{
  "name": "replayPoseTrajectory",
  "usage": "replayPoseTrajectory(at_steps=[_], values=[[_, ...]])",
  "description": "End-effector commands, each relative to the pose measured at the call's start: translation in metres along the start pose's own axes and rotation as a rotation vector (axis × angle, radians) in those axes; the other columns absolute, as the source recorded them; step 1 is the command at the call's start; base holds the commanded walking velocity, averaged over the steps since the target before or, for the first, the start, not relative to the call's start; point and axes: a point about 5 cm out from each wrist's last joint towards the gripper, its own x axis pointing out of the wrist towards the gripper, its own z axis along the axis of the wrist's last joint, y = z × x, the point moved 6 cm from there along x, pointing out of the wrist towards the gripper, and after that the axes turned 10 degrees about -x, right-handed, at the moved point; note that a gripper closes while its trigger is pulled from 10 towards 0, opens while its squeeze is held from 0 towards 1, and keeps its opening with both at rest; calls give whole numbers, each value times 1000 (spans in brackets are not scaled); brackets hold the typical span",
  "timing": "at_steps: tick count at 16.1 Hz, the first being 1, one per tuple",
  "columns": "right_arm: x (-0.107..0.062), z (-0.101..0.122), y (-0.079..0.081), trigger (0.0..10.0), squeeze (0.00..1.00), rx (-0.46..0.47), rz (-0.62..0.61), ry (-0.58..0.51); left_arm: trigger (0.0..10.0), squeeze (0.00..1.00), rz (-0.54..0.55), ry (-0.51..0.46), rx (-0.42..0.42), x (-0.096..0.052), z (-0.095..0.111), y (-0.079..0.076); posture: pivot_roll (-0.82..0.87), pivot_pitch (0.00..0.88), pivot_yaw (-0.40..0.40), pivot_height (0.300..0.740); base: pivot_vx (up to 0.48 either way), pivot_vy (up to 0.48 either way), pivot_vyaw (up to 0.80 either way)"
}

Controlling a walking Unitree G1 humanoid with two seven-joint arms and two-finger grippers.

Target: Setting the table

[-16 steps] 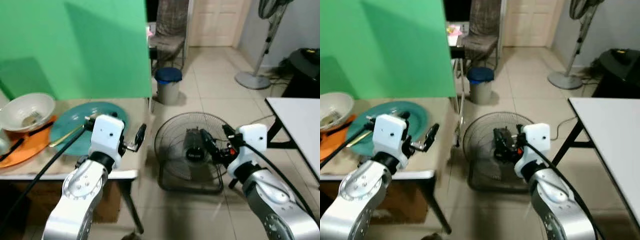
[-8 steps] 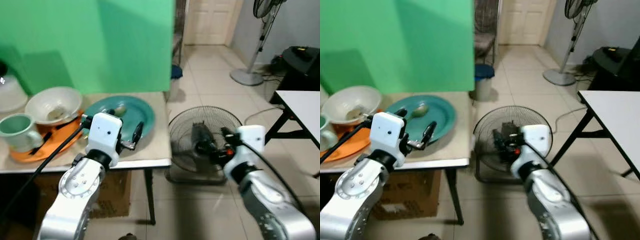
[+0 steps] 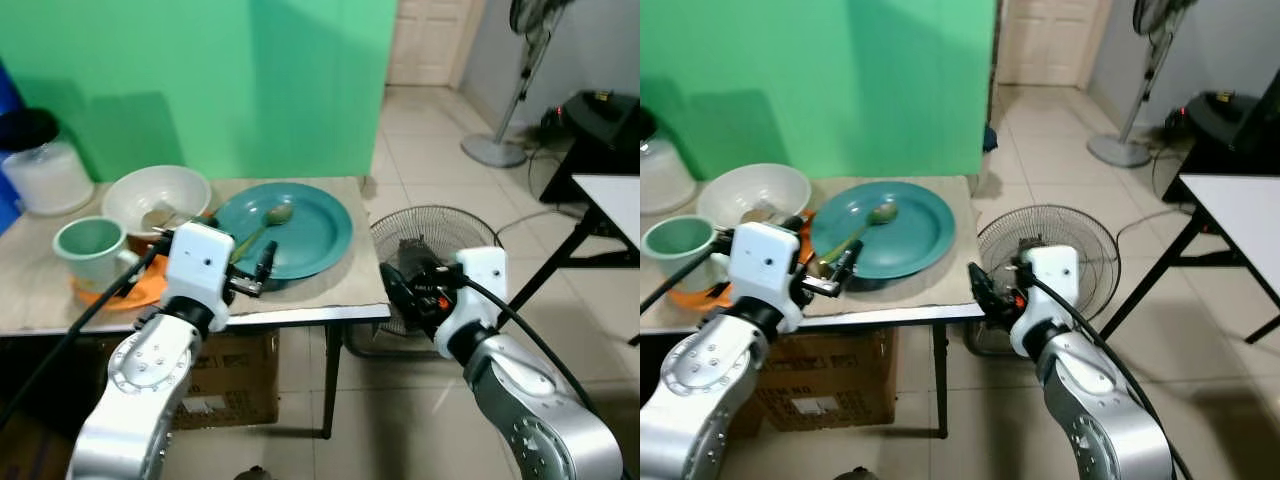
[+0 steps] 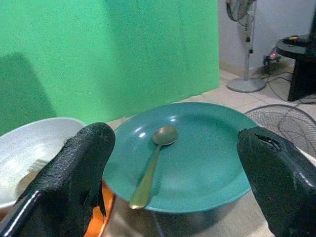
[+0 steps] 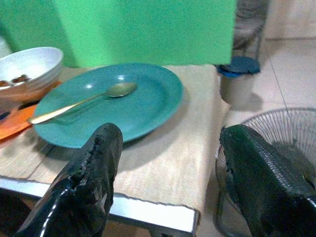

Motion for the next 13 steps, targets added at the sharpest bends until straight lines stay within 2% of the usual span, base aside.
replayPoseTrajectory(at_steps=[1, 3, 8, 10, 13], values=[[0, -2, 2, 10000, 0, -24, 22, 19, 10000, 0, -23, 0, -16, 0, 1, -5, 160, 0, 7, 740, 0, 0, 656], [1, -2, 3, 10000, 0, -32, 32, 22, 10000, 0, -26, 3, -9, 0, 1, -5, 162, 0, 5, 740, 0, 0, 800], [4, 1, -5, 10000, 0, -18, -7, 13, 10000, 0, -67, 24, 10, 5, -3, -7, 161, 0, 6, 740, 0, 0, 0], [4, 1, -8, 10000, 0, -13, -25, 12, 10000, 0, -80, 23, 5, 7, -1, -7, 155, 0, 12, 740, 0, 0, -469], [3, 3, -9, 10000, 0, -11, -34, 7, 10000, 0, -97, 24, 5, 10, -1, -8, 148, 0, 18, 740, 258, 0, -800]])
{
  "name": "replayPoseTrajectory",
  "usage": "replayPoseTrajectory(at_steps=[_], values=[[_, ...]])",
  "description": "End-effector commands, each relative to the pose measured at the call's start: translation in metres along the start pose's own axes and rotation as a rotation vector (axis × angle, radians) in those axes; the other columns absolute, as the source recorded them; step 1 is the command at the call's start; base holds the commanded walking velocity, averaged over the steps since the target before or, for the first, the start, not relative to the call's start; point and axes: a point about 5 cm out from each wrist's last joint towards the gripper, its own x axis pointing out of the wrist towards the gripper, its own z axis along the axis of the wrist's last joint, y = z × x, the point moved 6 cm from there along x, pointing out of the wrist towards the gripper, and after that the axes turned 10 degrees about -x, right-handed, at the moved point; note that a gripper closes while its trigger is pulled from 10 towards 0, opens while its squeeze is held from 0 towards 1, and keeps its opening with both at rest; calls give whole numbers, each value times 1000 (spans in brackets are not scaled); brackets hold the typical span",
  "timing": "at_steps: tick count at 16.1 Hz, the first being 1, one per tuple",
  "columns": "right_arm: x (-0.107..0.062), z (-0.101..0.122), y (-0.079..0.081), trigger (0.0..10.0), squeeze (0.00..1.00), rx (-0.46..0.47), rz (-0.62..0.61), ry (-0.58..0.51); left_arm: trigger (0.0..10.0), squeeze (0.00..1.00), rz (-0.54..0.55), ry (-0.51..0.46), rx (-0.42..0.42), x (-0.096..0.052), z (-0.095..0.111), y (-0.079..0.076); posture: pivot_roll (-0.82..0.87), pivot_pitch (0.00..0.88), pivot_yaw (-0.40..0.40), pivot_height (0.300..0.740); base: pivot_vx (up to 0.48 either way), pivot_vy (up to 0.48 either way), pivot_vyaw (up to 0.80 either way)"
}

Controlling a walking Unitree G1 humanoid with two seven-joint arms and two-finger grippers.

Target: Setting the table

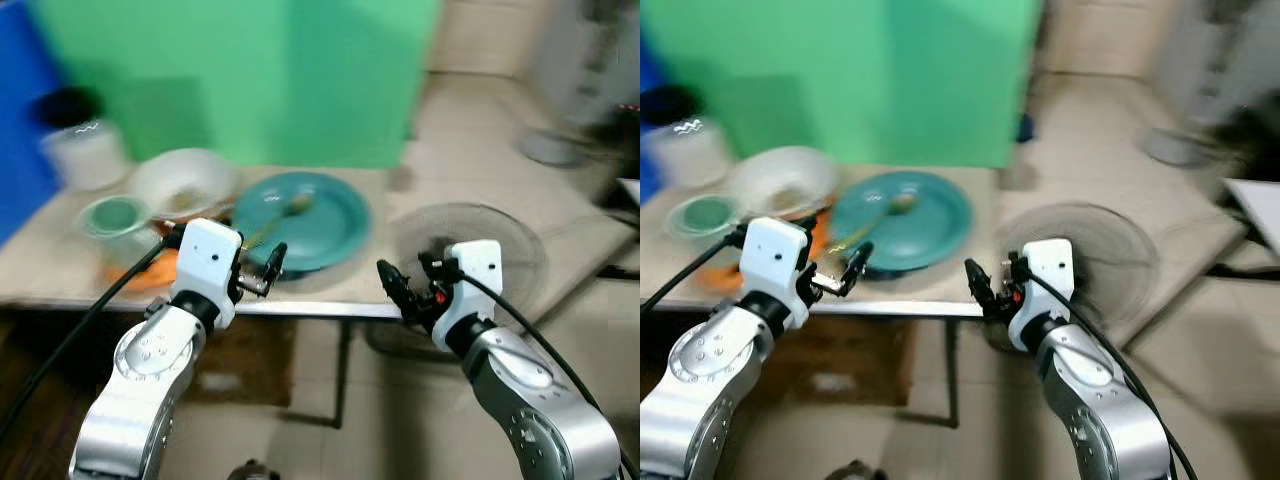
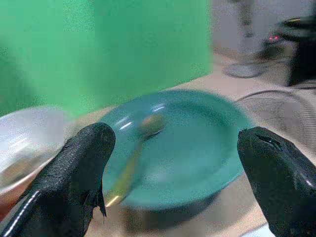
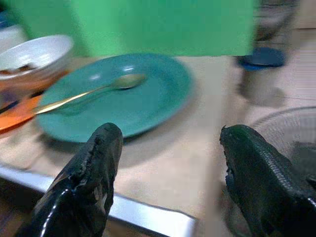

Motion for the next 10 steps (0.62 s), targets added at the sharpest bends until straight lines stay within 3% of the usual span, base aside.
replayPoseTrajectory(at_steps=[1, 10], values=[[0, 1, -7, 10000, 0, -3, -27, 0, 10000, 0, -13, -4, 6, 2, 2, -1, 148, 0, 18, 740, 262, 0, -800], [1, 2, -6, 10000, 0, -16, -16, -4, 10000, 0, 0, -4, 2, 2, 2, 5, 153, 0, 11, 740, 279, 0, 0]])
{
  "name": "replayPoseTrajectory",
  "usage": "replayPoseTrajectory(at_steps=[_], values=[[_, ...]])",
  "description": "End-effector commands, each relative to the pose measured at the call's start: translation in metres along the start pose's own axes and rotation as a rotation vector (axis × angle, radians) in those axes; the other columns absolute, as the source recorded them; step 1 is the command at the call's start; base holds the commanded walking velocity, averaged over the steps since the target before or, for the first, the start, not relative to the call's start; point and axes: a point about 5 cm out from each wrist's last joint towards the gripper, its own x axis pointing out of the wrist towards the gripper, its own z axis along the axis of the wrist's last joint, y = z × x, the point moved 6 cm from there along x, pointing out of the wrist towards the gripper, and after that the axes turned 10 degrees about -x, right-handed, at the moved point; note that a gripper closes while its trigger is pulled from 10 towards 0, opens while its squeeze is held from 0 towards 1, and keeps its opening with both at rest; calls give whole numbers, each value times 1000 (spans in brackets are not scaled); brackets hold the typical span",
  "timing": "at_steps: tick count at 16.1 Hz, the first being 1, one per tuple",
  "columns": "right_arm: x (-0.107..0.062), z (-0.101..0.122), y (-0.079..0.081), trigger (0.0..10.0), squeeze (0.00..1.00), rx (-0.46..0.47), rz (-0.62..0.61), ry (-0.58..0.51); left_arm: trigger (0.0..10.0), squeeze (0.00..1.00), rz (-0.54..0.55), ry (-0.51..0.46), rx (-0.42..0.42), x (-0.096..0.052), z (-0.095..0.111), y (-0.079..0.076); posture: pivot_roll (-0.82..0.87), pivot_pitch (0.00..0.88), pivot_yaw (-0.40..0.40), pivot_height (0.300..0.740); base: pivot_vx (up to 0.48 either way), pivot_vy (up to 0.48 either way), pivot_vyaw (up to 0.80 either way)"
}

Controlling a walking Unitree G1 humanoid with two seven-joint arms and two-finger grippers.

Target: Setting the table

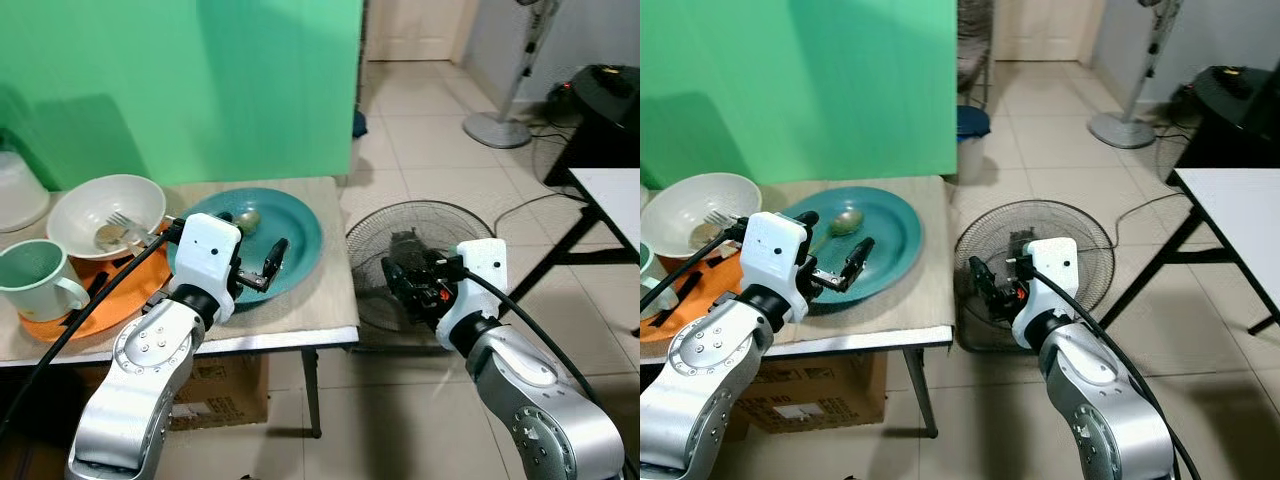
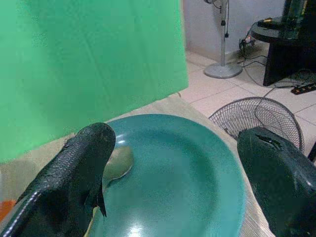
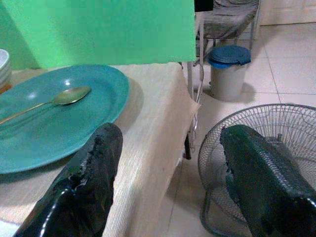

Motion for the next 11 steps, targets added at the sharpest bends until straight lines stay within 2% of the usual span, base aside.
replayPoseTrajectory(at_steps=[1, 6, 8, 10, 11], values=[[1, 0, -1, 10000, 0, -12, -4, 1, 10000, 0, 3, 4, -3, -1, -2, 2, 153, 0, 11, 740, 292, 0, 0], [1, 1, -1, 10000, 0, -27, 4, -1, 10000, 0, 6, 3, -6, -2, -2, 2, 151, 0, 10, 740, 290, 0, 0], [2, 0, 5, 10000, 0, -90, 32, 10, 10000, 0, 7, 0, -8, -2, -1, 3, 154, 0, 9, 740, 291, 0, 769], [2, -2, 4, 10000, 0, -84, 27, 13, 10000, 0, 6, 0, -10, -2, -1, 3, 154, 0, 10, 740, 289, 0, 747], [1, -2, 1, 10000, 0, -59, 11, 12, 10000, 0, 5, 1, -12, -2, -1, 2, 153, 0, 11, 740, 292, 0, 0]])
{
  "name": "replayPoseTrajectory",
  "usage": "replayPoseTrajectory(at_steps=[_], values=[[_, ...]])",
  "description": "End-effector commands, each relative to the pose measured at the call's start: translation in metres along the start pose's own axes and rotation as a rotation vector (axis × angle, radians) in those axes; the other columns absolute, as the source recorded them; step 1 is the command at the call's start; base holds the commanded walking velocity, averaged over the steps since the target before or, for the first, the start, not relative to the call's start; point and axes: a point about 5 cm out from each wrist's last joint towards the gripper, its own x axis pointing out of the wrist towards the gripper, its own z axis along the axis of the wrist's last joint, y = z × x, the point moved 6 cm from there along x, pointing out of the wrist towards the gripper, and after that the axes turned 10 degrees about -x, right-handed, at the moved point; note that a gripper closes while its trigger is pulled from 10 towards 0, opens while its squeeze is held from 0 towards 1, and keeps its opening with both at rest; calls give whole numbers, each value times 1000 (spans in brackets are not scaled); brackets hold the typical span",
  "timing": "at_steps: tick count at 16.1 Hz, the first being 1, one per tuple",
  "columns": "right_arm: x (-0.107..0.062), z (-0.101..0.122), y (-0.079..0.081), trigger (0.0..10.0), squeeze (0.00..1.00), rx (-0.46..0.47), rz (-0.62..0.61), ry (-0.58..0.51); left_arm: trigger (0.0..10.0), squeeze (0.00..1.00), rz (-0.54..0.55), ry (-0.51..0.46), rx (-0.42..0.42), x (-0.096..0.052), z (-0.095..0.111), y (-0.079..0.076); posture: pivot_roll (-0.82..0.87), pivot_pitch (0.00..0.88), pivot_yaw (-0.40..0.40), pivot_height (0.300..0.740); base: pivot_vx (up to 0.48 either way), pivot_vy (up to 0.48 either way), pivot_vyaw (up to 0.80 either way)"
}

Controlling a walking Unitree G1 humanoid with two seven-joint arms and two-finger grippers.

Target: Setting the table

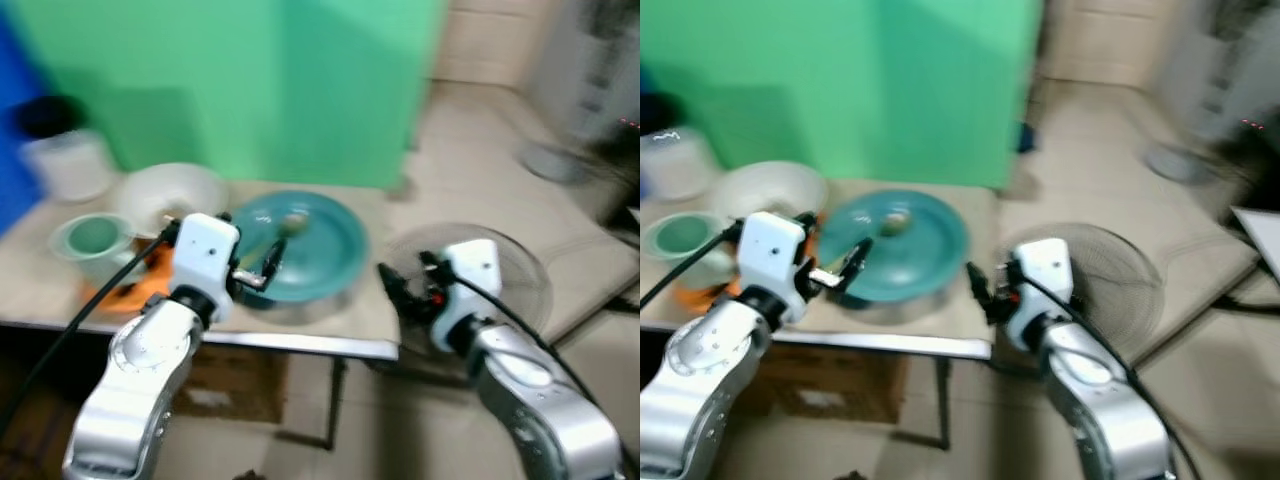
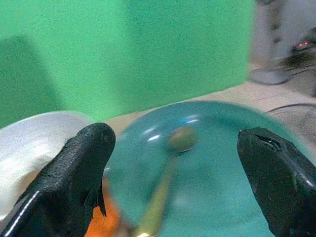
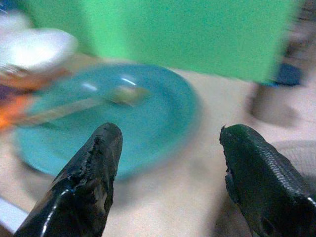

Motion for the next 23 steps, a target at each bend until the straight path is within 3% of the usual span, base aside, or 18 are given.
replayPoseTrajectory(at_steps=[1, 18, 23], values=[[-3, -4, -12, 10000, 0, 6, -43, 15, 10000, 0, -23, -13, -4, 2, 4, -6, 153, 0, 11, 740, 289, 0, 0], [-5, -8, -13, 10000, 0, -6, -45, 30, 10000, 0, -52, 0, -3, 3, 1, -10, 148, 0, 7, 740, 300, 0, 0], [-6, -18, -19, 10000, 0, -59, -6, 121, 10000, 0, -201, 99, 82, 8, -14, -19, 142, 0, 10, 740, 0, 0, 0]])
